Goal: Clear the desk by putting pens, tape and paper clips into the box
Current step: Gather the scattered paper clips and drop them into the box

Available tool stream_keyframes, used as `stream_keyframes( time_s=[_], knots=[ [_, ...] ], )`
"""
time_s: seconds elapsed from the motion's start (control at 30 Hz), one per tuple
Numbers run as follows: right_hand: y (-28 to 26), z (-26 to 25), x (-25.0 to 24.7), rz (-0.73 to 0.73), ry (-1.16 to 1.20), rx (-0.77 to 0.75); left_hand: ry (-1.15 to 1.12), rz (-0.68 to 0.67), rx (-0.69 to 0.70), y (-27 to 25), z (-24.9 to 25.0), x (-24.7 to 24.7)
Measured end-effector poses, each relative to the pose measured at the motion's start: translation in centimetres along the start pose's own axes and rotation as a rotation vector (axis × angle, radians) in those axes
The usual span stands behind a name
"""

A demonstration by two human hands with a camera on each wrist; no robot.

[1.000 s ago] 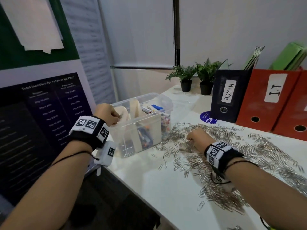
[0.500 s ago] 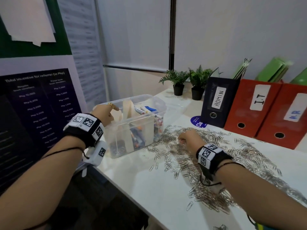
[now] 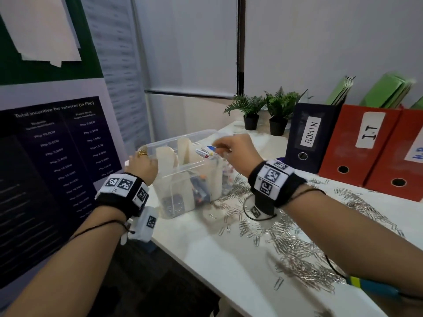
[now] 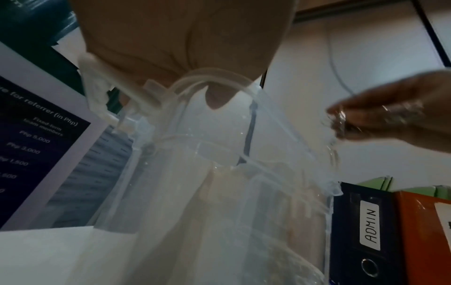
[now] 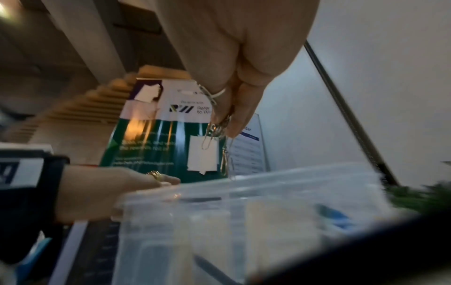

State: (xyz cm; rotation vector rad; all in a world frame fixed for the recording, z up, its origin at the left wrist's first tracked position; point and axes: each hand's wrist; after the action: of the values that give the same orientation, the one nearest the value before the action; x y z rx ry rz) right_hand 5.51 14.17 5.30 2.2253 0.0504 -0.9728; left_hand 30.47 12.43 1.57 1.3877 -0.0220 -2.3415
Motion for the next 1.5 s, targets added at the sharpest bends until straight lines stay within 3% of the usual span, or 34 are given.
stream_keyframes(
  time_s=[0.1, 0.2, 0.4, 0.5, 0.67, 0.73, 0.83, 0.97, 1.03, 1.13, 1.23, 1.33, 1.43, 1.5],
  knots=[
    [3.4, -3.7, 2.3, 0.003, 0.081, -0.067, -0.149, 0.064, -0.021, -0.1, -0.5, 0.6],
    [5.8, -6.2, 5.3, -0.042, 0.161, -0.031, -0.262, 0.154, -0.029, -0.3, -1.0, 1.1],
    [7.1, -6.8, 9.6, -0.418, -0.028, 0.162, -0.332, 0.243, -0.014, -1.7, -0.3, 0.8],
    [7.2, -6.4, 10.1, -0.474, -0.048, 0.153, -0.351, 0.230, -0.005, -2.2, -0.2, 0.4],
    [6.8, -5.6, 9.8, -0.327, 0.013, 0.156, -0.322, 0.183, 0.001, -2.2, -0.1, 0.1],
    [6.4, -5.4, 9.2, -0.259, 0.075, 0.139, -0.247, 0.223, 0.054, -2.3, 0.0, 0.0],
    [5.2, -4.7, 6.9, -0.132, 0.127, 0.063, -0.075, 0.351, 0.249, -3.4, 1.0, -0.1],
    [2.6, -0.6, 2.2, 0.100, 0.042, 0.013, -0.030, 0.376, 0.539, -6.0, 4.1, 0.7],
    [1.2, 2.8, 0.2, 0.137, -0.054, 0.061, -0.013, 0.307, 0.633, -7.7, 6.2, 1.6],
    [-1.0, 8.1, -1.4, 0.086, -0.203, 0.274, 0.187, 0.080, 0.766, -9.4, 8.5, 3.9],
    [-2.8, 11.6, -2.0, -0.244, -0.353, 0.466, 0.430, -0.262, 0.695, -10.4, 9.7, 7.0],
    [-3.9, 12.5, -1.7, -0.549, -0.440, 0.526, 0.467, -0.575, 0.544, -10.8, 9.8, 10.0],
    [-4.7, 12.3, -1.7, -0.748, -0.503, 0.534, 0.456, -0.659, 0.502, -10.3, 10.1, 12.1],
    [-5.3, 12.3, -1.5, -0.796, -0.493, 0.541, 0.475, -0.670, 0.496, -9.9, 10.5, 12.9]
  ],
)
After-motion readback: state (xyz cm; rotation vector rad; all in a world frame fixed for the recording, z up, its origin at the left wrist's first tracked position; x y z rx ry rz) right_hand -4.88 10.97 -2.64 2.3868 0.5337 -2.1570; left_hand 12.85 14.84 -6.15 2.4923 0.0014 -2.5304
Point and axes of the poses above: each hand's wrist, its own y-axis towards the middle knuckle, its own x-axis out of the palm, z = x × y, and after that the axes turned 3 degrees about -x, right-handed
